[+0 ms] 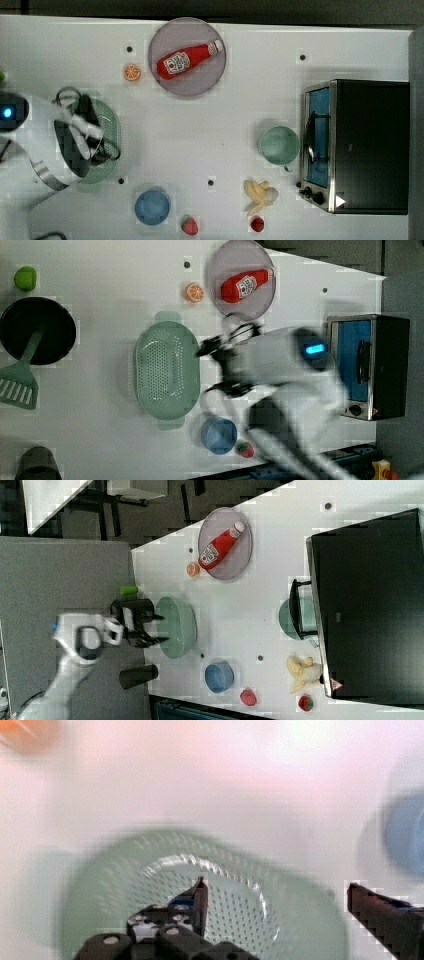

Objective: Drag strainer right to left.

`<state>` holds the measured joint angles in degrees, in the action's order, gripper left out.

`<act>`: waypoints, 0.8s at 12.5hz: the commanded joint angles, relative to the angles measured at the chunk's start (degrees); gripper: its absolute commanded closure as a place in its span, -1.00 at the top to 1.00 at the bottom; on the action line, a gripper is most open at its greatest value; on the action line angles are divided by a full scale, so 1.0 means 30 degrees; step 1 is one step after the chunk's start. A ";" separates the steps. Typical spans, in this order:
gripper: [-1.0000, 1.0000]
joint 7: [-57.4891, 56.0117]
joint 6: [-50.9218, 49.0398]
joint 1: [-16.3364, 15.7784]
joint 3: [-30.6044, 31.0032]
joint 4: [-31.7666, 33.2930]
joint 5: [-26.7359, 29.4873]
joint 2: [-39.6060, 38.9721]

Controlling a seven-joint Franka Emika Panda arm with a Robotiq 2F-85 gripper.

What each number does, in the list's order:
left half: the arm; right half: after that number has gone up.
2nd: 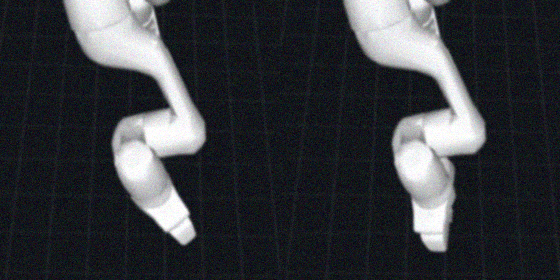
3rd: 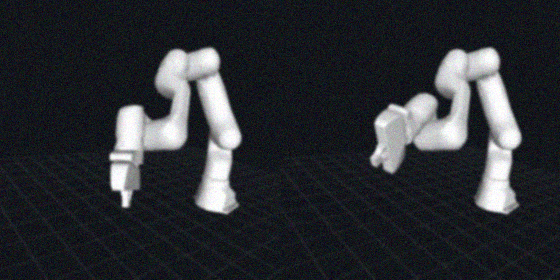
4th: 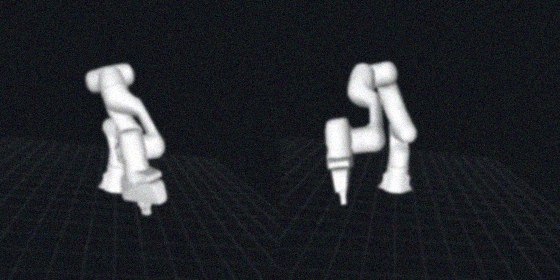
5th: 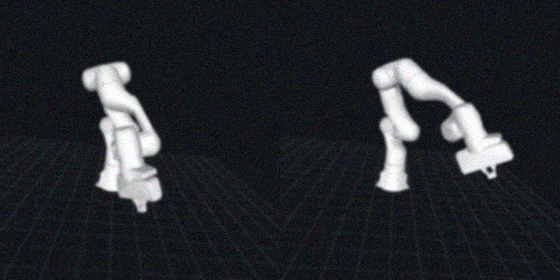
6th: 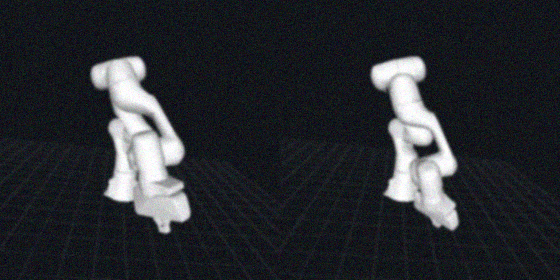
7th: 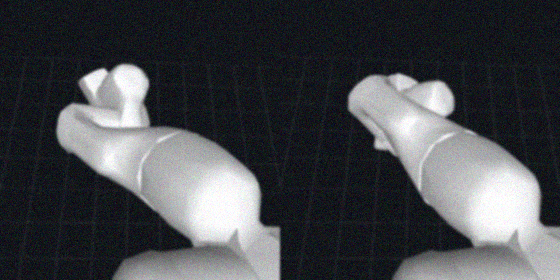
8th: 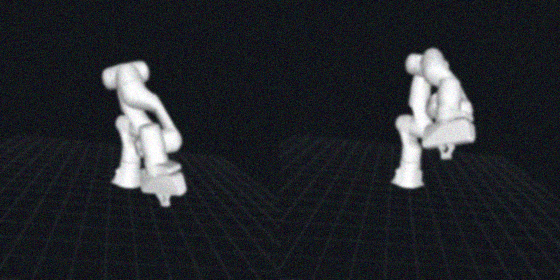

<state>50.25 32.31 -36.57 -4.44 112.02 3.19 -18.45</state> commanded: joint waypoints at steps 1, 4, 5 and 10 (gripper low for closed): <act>1.00 -0.8560 -0.2764 0.1957 -0.4392 -0.1634 -0.0160 0.4736; 1.00 -1.3883 -0.5693 0.2263 -0.7776 -0.1994 -0.0997 0.6947; 1.00 -1.5088 -0.6104 0.2299 -0.8609 -0.2018 -0.1446 0.7491; 1.00 -1.6309 -0.6682 0.2258 -0.9463 -0.2056 -0.3409 0.8257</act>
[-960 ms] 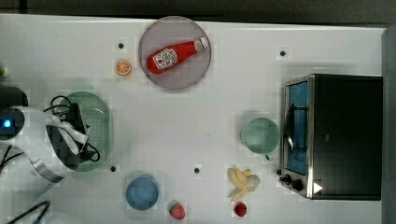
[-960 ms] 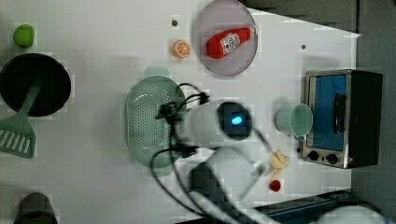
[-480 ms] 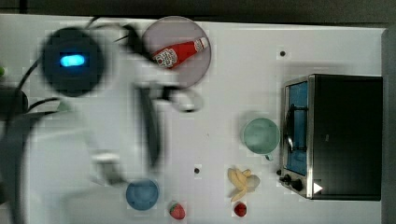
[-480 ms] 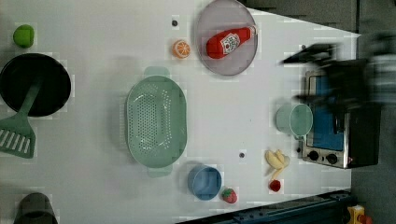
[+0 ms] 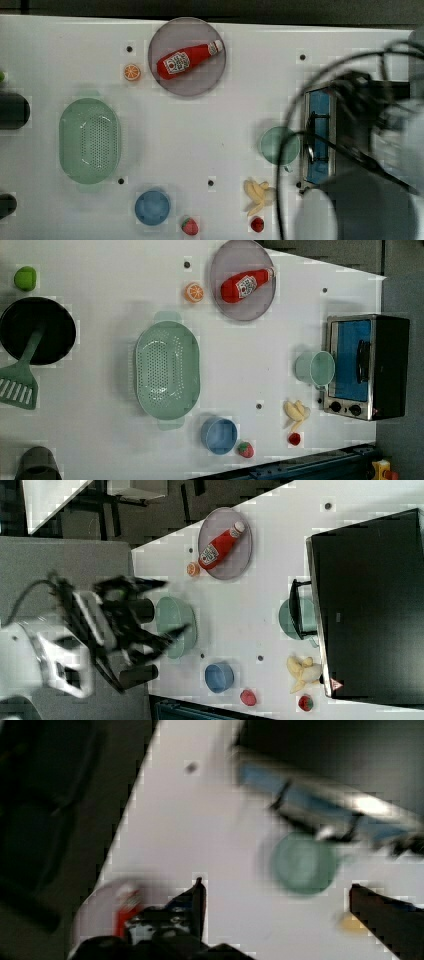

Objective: Drag strainer right to left.

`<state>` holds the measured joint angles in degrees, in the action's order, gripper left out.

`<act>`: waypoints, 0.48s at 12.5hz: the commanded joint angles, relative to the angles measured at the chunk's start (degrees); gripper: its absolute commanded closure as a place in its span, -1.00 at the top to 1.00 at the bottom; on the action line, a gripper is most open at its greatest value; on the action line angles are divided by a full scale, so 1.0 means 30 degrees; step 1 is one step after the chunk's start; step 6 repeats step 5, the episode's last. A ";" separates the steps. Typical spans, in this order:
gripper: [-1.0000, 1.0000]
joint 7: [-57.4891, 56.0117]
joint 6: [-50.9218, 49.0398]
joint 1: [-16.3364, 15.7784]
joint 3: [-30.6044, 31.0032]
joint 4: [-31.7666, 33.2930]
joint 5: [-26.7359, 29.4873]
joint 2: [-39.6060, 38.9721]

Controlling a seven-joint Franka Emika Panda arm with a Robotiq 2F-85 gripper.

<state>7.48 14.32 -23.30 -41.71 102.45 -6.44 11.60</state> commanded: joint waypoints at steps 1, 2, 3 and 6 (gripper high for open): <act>1.00 -0.2055 -0.0697 -0.2264 0.3273 0.1152 -0.0197 -0.1773; 1.00 -0.2055 -0.0801 -0.2322 0.3642 0.1166 -0.0199 -0.1775; 1.00 -0.2054 -0.0800 -0.2357 0.4019 0.1200 -0.0197 -0.1786; 1.00 -0.2054 -0.0764 -0.2365 0.4518 0.1219 -0.0208 -0.1802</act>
